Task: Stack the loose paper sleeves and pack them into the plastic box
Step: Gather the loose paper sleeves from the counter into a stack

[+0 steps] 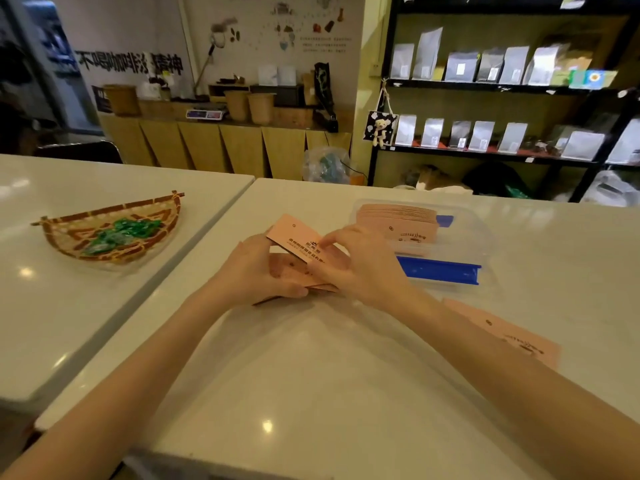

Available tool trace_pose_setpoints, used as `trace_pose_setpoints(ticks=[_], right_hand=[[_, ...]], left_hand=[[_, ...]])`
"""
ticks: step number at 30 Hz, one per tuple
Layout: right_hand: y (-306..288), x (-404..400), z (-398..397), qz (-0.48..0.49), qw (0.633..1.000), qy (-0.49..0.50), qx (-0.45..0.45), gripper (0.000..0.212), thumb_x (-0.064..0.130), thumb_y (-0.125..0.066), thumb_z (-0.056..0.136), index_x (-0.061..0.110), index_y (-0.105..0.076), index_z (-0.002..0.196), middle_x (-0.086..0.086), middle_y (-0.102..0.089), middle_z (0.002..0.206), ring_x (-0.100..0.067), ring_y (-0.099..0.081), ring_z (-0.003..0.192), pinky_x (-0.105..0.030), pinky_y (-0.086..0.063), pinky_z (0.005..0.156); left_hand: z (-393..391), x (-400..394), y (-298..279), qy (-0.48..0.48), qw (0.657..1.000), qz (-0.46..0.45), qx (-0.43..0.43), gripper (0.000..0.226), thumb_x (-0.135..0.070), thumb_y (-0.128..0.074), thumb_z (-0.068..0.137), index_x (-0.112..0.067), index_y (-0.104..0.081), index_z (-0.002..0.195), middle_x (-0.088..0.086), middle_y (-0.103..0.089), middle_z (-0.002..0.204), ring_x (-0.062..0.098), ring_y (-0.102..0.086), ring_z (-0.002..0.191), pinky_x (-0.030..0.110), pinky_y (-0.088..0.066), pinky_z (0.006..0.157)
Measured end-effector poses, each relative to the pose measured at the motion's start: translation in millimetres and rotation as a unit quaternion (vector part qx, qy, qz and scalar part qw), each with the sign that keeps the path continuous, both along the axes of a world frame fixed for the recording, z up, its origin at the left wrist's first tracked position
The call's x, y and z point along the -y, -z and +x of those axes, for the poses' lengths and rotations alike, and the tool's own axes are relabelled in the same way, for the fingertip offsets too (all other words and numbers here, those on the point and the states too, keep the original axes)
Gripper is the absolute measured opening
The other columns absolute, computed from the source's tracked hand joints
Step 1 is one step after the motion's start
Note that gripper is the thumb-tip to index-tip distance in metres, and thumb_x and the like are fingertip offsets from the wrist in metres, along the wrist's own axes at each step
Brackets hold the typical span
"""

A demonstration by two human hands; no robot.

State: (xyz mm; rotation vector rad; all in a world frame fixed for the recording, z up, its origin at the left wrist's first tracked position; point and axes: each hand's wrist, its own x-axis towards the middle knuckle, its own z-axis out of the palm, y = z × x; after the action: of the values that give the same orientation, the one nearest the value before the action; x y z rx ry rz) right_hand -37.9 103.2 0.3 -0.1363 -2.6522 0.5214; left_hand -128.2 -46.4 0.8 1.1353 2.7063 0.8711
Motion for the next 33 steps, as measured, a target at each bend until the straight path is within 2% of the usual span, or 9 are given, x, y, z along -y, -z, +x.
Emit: trace_pose_setpoints(ticks=[2, 4, 9, 14, 18, 22, 25, 28, 33], right_hand=[[4, 2, -3, 0.032, 0.999, -0.009, 0.017, 0.046, 0.048, -0.053, 0.080, 0.019, -0.058, 0.115, -0.004, -0.061, 0.119, -0.018, -0.046, 0.111, -0.031, -0.031, 0.095], [8, 3, -6, 0.070, 0.996, -0.021, 0.043, 0.045, 0.049, -0.050, 0.082, 0.021, -0.056, 0.117, -0.001, -0.060, 0.121, -0.016, -0.045, 0.114, -0.032, -0.024, 0.103], [11, -1, -6, 0.113, 0.990, -0.039, 0.072, 0.048, 0.052, -0.042, 0.084, 0.022, -0.053, 0.119, 0.000, -0.057, 0.128, -0.015, -0.035, 0.128, -0.038, -0.008, 0.113], [5, -17, 14, 0.082, 0.995, -0.051, 0.027, 0.047, 0.050, -0.050, 0.081, 0.021, -0.052, 0.119, 0.001, -0.053, 0.132, -0.014, -0.028, 0.134, -0.034, -0.015, 0.112], [-3, -39, 52, 0.042, 0.999, -0.031, 0.009, 0.048, 0.047, -0.056, 0.080, 0.024, -0.051, 0.121, 0.004, -0.050, 0.134, -0.010, -0.033, 0.129, -0.026, -0.025, 0.104], [-10, -64, 103, -0.009, 1.000, 0.002, 0.017, 0.043, 0.041, -0.058, 0.080, 0.028, -0.050, 0.120, 0.012, -0.052, 0.127, -0.001, -0.040, 0.116, -0.023, -0.033, 0.099], [-10, -82, 137, -0.014, 0.995, 0.076, 0.069, 0.049, 0.043, -0.059, 0.079, 0.027, -0.047, 0.124, 0.006, -0.051, 0.130, -0.009, -0.043, 0.118, -0.030, -0.037, 0.101], [-3, -96, 165, -0.029, 0.988, 0.109, 0.109, 0.052, 0.044, -0.060, 0.077, 0.027, -0.046, 0.125, 0.005, -0.049, 0.132, -0.011, -0.041, 0.121, -0.033, -0.036, 0.103], [12, -108, 191, -0.032, 0.978, 0.130, 0.158, 0.059, 0.048, -0.064, 0.073, 0.028, -0.046, 0.124, 0.006, -0.049, 0.129, -0.010, -0.038, 0.120, -0.024, -0.032, 0.098]], left_hand=[[-3, 6, 2, -0.036, 0.999, -0.003, 0.029, 0.107, -0.042, -0.080, 0.055, -0.016, -0.021, 0.140, 0.002, -0.037, 0.145, 0.022, -0.035, 0.130, 0.035, -0.030, 0.104], [-3, 11, 3, -0.058, 0.997, 0.000, 0.042, 0.113, -0.040, -0.080, 0.056, -0.016, -0.011, 0.142, 0.001, -0.032, 0.147, 0.022, -0.031, 0.133, 0.036, -0.028, 0.107], [6, 12, 2, -0.038, 0.999, 0.000, 0.006, 0.100, -0.041, -0.075, 0.063, -0.019, -0.017, 0.141, 0.001, -0.030, 0.148, 0.020, -0.027, 0.135, 0.035, -0.025, 0.108], [30, -7, -6, 0.062, 0.993, 0.031, -0.099, 0.066, -0.045, -0.061, 0.075, -0.021, -0.038, 0.132, -0.003, -0.036, 0.145, 0.010, -0.025, 0.134, 0.021, -0.018, 0.105], [58, -36, -18, 0.173, 0.980, 0.069, -0.075, 0.047, -0.042, -0.057, 0.079, -0.027, -0.050, 0.123, -0.008, -0.049, 0.135, 0.004, -0.039, 0.123, 0.021, -0.028, 0.101], [78, -69, -19, 0.264, 0.961, 0.069, -0.053, 0.055, -0.047, -0.058, 0.077, -0.032, -0.044, 0.128, -0.015, -0.047, 0.136, -0.008, -0.036, 0.117, 0.007, -0.030, 0.091], [92, -93, -12, 0.308, 0.950, 0.027, -0.040, 0.065, -0.053, -0.057, 0.074, -0.034, -0.037, 0.132, -0.015, -0.041, 0.140, -0.003, -0.035, 0.124, 0.015, -0.031, 0.098], [101, -111, -2, 0.325, 0.945, -0.015, -0.027, 0.064, -0.052, -0.058, 0.074, -0.032, -0.038, 0.131, -0.013, -0.040, 0.141, 0.004, -0.035, 0.128, 0.025, -0.032, 0.105], [110, -131, 16, 0.355, 0.932, -0.066, -0.035, 0.057, -0.045, -0.057, 0.078, -0.028, -0.040, 0.130, -0.010, -0.042, 0.139, 0.006, -0.039, 0.123, 0.016, -0.029, 0.094]])
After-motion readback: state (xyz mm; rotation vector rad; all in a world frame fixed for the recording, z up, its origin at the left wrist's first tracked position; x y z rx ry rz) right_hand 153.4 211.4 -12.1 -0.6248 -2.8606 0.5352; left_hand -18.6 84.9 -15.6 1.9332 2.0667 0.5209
